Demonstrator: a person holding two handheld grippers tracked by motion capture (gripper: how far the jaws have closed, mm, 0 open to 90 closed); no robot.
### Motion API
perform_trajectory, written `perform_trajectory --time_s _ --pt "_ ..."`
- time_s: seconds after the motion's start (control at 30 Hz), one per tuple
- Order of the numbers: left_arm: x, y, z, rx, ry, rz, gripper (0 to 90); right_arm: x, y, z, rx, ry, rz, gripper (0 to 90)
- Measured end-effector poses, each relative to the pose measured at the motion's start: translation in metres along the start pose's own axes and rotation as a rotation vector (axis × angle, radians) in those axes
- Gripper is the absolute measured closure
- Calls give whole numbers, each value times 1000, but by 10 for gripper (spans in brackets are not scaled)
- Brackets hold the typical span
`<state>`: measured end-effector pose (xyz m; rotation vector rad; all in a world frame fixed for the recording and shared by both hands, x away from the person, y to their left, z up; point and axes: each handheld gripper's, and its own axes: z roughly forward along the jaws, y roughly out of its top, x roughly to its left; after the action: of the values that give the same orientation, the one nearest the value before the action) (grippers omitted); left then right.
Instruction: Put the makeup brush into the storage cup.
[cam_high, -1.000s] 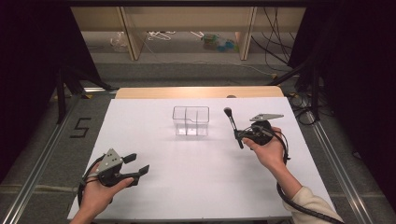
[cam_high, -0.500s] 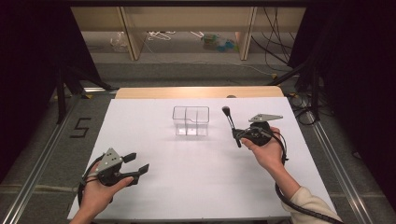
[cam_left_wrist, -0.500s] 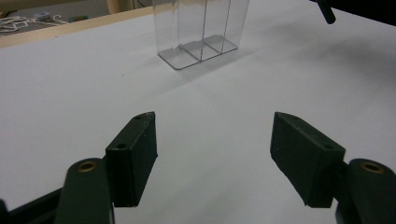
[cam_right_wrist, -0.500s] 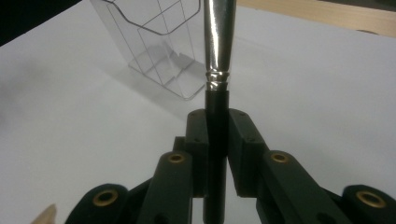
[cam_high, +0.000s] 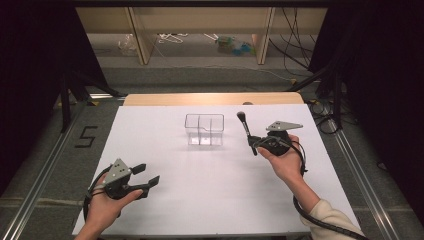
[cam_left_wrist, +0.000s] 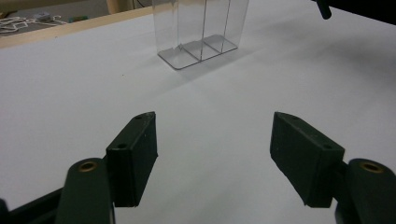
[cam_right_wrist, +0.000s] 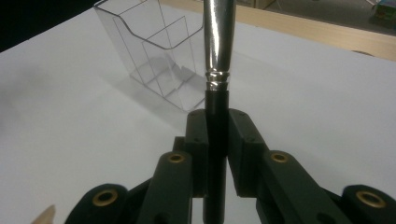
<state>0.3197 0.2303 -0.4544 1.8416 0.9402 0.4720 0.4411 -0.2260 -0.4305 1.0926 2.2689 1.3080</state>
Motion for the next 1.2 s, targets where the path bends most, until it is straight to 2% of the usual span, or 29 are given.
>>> perform_trajectory --time_s 0.13,0.17,0.2,0.3,0.4,0.43,0.47,0.5,0.53,0.57,0.63,0.67,0.77,0.8,0.87,1.0,1.03,1.2 --pt "0 0 0 -2 2 -2 319 1 0 0 -3 -2 5 796" --pt "0 0 0 -2 2 -2 319 2 0 -1 19 10 17 796" --pt "-1 2 2 -11 -2 -9 319 2 1 0 -6 9 -1 796" --pt "-2 4 4 -25 -5 -15 319 8 2 1 -30 35 17 796" --pt "-8 17 11 -64 -27 -56 313 16 4 2 -52 57 4 796" --pt "-8 17 11 -64 -27 -56 311 16 4 2 -52 57 4 796" --pt "-14 25 18 -81 -45 -52 311 23 5 4 -69 77 3 797" --pt "-14 25 18 -81 -45 -52 312 27 5 4 -65 89 1 797" --pt "-22 33 26 -97 -78 -57 313 30 6 5 -71 97 -5 797" --pt "-25 38 31 -104 -93 -64 315 34 6 6 -78 108 -11 797" --pt "-29 42 37 -108 -106 -62 320 41 5 7 -78 128 -15 797" --pt "-33 47 42 -111 -122 -65 320 41 5 7 -78 128 -15 797" --pt "-43 64 64 -119 -158 -87 334 55 5 10 -81 167 -29 796" --pt "-43 64 64 -119 -158 -87 341 55 5 10 -81 167 -29 796" --pt "-47 73 81 -125 -182 -115 359 64 5 12 -82 191 -43 797" --pt "-52 79 92 -130 -196 -138 400 70 4 12 -85 190 -55 797" --pt "-55 83 98 -137 -200 -157 409 74 4 13 -87 209 -54 797" --pt "-59 90 106 -150 -222 -156 426 79 5 13 -115 220 -56 797"
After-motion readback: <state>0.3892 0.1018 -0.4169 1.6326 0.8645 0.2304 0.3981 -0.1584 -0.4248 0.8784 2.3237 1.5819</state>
